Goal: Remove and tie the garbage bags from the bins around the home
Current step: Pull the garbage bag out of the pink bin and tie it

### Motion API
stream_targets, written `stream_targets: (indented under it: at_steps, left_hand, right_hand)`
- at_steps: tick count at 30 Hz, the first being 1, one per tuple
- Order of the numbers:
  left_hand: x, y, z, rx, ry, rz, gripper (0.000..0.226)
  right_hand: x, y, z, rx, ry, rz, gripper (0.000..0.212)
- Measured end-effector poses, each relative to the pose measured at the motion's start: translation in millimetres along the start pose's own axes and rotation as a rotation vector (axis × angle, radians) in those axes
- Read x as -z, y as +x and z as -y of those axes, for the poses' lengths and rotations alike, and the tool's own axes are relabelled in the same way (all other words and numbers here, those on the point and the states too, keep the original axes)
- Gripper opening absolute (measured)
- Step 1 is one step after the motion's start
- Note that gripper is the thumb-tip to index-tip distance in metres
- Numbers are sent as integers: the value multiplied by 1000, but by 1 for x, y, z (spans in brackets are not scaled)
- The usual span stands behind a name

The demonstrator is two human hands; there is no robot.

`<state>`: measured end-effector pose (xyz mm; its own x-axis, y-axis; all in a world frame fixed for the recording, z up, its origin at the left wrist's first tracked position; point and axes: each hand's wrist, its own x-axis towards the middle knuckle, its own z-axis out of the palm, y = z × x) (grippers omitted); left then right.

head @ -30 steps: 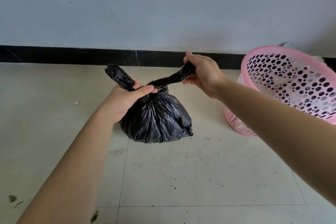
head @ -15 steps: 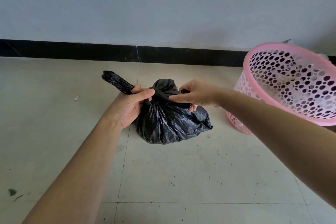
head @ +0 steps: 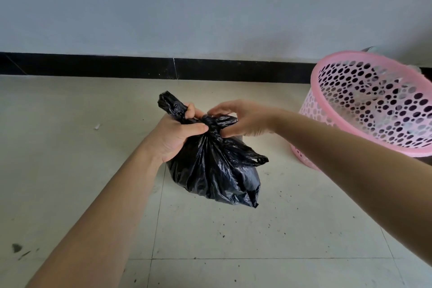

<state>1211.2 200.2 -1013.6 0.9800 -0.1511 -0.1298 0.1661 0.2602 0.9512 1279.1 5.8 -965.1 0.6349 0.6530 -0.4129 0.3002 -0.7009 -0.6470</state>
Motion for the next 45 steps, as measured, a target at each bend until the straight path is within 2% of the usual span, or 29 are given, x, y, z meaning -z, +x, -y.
stream_targets:
  at_steps: [4,7,11,15,18,20,22,24,27,29,30,33,34,36,38,39,41,43,45]
  left_hand:
    - [5,1,6,4,-64,-113,53]
    - [6,2,7,14,-127,-195,54]
    - [7,-1,6,22,-198,-238,53]
    - [6,-2,4,27,-271,-293,52]
    - [1,-2,0,15,-319,-308,50]
    - [-3,-3,0,6,-353,-288,47]
    - [-7,-3,2,3,-370,-273,47]
    - [-8,-2,5,13,-336,-246,50]
    - [-3,-4,1,26,-140,-200,54]
    - [2,-5,-6,25,-4,-156,54]
    - [3,-5,-10,27,43,-129,54]
    - [0,-4,-18,41,127,-37,53]
    - [-3,-4,-20,54,149,-4,52]
    - [-9,-4,-21,74,190,55,51]
    - [-12,-5,-20,89,229,75,52]
    - [-12,-6,-20,90,275,52,51]
    - [-10,-5,-12,46,514,-127,47]
    - [-10,-2,2,-20,682,-362,27]
    - [-13,-1,17,-76,703,-522,9]
  right_hand:
    - [-6,1,-8,53,-3,-250,40]
    - [-12,-3,-9,64,-65,-266,42]
    - [-15,-2,-8,82,-104,-320,17]
    - [-4,-4,8,66,-204,-297,31]
    - [-4,-5,14,-77,-29,-123,45]
    - [-8,-8,18,-215,228,28,40]
    - [-12,-11,18,-322,381,115,34]
    - [-18,-12,16,-353,362,124,31]
    - [-13,-12,11,-369,299,207,30]
    - [-1,-13,4,-344,207,253,40]
    - [6,-13,-1,-303,137,196,47]
    - [21,-12,-14,-97,58,-120,60]
    - [23,-13,-15,-41,43,-134,72]
    - [18,-12,-12,6,-8,-25,87]
    - [5,-6,-14,-4,-81,34,72]
    - [-1,-3,-18,-22,-120,29,59]
    - [-11,-1,-25,-60,-176,4,42]
    - [-18,-1,-29,-70,-185,-11,33]
    - [-25,-1,-27,-39,-163,-38,29]
